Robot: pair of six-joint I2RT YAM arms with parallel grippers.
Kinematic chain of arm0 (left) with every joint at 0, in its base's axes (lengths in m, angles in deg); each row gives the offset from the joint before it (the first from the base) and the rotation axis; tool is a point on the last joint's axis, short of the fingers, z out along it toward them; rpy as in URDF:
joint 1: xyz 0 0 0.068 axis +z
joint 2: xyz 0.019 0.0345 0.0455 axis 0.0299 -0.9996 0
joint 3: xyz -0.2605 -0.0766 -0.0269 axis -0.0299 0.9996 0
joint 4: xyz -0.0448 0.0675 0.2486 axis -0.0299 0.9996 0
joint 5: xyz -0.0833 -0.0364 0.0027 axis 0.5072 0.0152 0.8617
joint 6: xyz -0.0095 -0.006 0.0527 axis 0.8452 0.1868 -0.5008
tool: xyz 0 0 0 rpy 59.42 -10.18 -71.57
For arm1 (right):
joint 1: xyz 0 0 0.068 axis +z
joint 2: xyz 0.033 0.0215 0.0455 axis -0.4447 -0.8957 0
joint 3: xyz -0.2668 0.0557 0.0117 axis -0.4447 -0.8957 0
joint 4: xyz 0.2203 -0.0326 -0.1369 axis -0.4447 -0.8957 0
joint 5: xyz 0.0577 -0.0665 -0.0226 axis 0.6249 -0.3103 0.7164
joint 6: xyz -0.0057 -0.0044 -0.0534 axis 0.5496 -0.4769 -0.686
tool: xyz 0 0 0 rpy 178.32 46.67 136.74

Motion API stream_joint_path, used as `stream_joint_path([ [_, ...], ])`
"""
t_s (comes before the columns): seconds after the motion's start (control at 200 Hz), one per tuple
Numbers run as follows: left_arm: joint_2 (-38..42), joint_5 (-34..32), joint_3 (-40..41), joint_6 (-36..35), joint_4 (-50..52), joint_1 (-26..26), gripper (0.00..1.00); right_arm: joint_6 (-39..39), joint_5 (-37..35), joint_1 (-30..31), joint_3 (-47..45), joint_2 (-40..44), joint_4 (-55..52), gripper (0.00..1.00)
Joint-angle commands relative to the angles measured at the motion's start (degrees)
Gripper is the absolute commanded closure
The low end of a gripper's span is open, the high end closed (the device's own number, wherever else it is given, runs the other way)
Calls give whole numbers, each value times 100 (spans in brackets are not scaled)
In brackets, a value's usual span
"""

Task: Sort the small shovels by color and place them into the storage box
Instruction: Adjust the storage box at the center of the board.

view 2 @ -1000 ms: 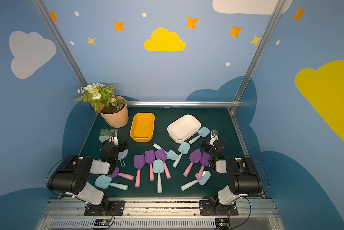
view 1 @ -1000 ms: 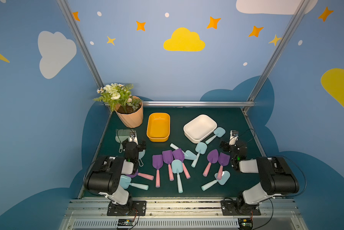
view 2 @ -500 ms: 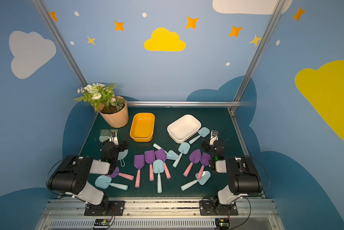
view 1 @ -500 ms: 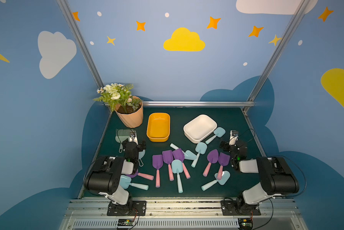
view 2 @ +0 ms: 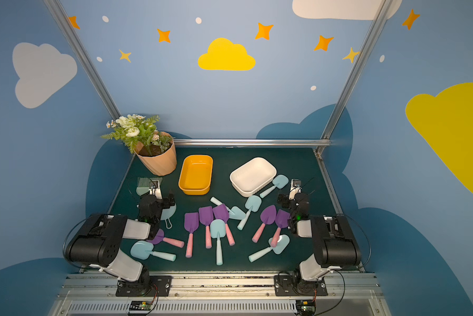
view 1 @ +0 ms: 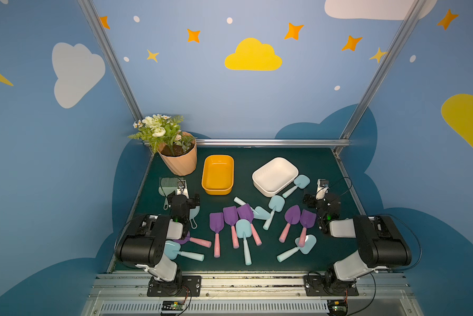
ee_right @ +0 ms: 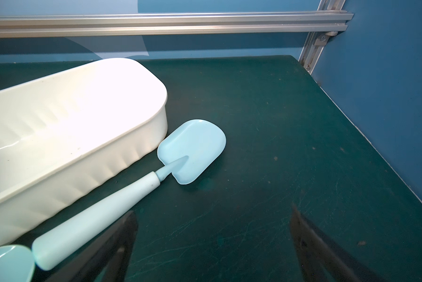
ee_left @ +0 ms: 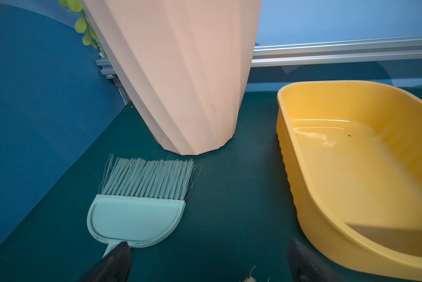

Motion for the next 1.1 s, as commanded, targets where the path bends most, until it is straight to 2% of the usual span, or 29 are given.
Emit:
stream_joint_path([
  [0.0, 4, 66, -73, 18, 78, 3, 0, 41, 96, -28, 35, 34, -23, 1],
  [0.15, 12, 38, -61, 8, 35, -9, 3, 55, -9, -9, 74, 82, -75, 2],
  [0.255, -33, -200, 47, -98, -248, -160, 3, 67, -41, 0, 575, 558, -1368, 6],
  [0.33, -42, -295, 154, -152, -485, -220, 8, -58, 199, -1, 1017, 825, -2414, 6],
  [0.375, -41, -327, 241, -186, -668, -258, 10, -193, 373, 32, 1186, 994, -2691, 6],
  [0.486, -43, -334, 446, -289, -1112, -321, 15, -367, 134, 269, 1426, 1546, -2969, 6],
  [0.571, -14, -319, 475, -300, -1144, -324, 18, -464, 20, 461, 1964, 1837, -3720, 6],
  [0.721, 188, -308, 380, -273, -812, -291, 19, -772, -39, 831, 2688, 2047, -4820, 4],
  [0.751, 406, -528, 241, -371, -483, -364, 18, -788, 8, 871, 2745, 2090, -4891, 3],
  [0.781, 822, -754, -85, -425, 506, -491, 17, -799, 32, 921, 2788, 2119, -4936, 3],
  [0.841, 1559, -321, -938, -591, 2641, -532, 18, -759, 32, 995, 2860, 2165, -5028, 3],
  [0.966, 2077, -137, -1600, -1004, 2973, -603, 17, -425, 33, 1110, 3181, 2149, -5507, 3],
  [1.091, 2508, -486, -2766, -703, 5185, -725, 19, 297, -176, 1185, 3858, 1981, -6664, 6],
])
